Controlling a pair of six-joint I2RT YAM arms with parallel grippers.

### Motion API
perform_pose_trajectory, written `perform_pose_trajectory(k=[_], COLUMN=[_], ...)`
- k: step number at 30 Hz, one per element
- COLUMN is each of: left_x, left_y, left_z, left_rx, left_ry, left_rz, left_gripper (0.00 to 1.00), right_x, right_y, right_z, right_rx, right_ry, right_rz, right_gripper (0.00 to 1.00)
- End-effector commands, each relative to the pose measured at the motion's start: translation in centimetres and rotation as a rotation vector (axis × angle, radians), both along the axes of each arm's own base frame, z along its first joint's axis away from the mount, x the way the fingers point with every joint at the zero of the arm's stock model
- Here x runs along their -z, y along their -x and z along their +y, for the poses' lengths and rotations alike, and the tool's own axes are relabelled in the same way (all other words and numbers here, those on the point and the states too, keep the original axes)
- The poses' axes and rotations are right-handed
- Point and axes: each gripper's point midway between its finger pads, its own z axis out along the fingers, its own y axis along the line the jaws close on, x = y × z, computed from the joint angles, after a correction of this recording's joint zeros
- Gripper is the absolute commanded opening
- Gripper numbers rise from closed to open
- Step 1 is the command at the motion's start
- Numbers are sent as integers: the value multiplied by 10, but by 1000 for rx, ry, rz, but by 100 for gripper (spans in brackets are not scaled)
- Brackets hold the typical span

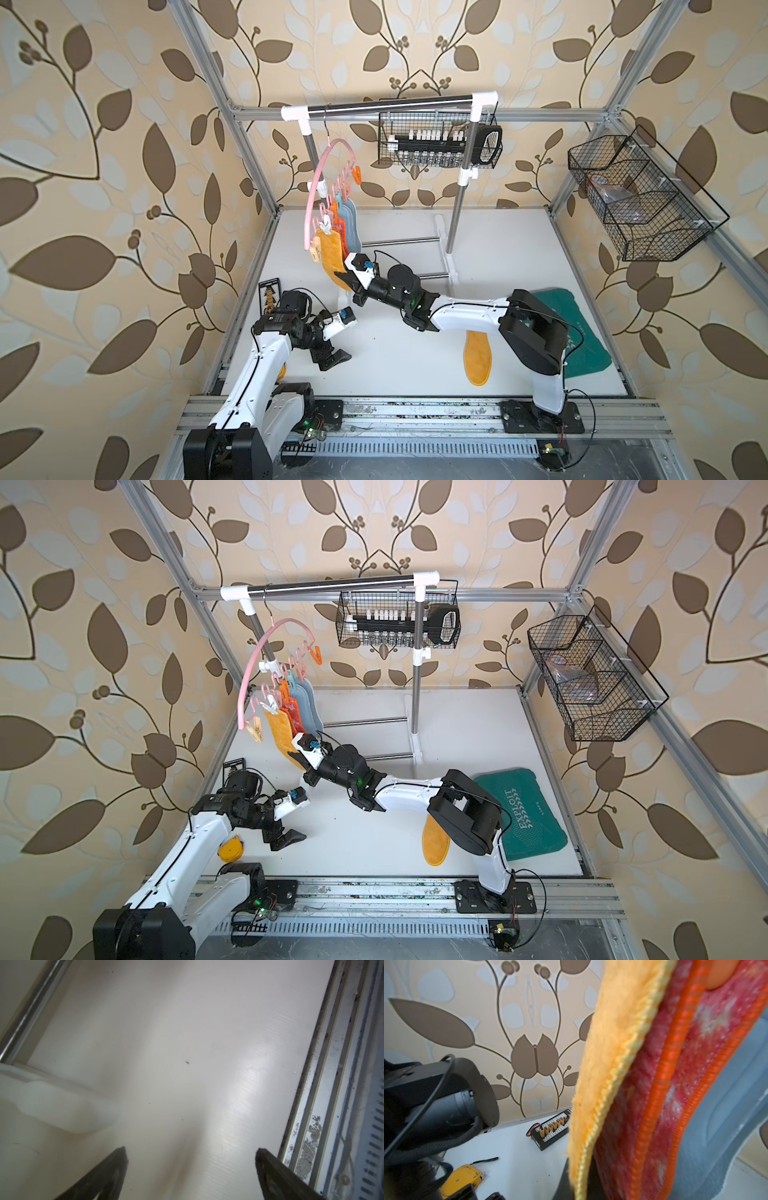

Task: Take the shoe insoles off the hanger
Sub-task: Remove the insole from the hanger.

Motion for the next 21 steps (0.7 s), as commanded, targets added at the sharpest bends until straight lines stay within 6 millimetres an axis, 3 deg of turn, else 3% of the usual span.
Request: perform_pose_trajectory(k=[1,8,16,21], left_x=[-38,-99,-144,-160], left_y=[0,-17,-24,-27], left_z=[-14,-17,-19,-18], left_rx=[-14,-66,-73,-65], left_ry=[152,377,530,557], left_rz=[-9,-66,-108,-139], left_gripper=[99,99,99,99], right_x=[-35,-58,-59,-57], right_y=[7,21,26,32], right_z=[-11,-27,-32,-29], right_rx=[-29,-110,-152,-207], right_ry=[-64,-81,-83,-109], right_rz=[-51,-22,8,59], right_gripper=[0,0,0,0])
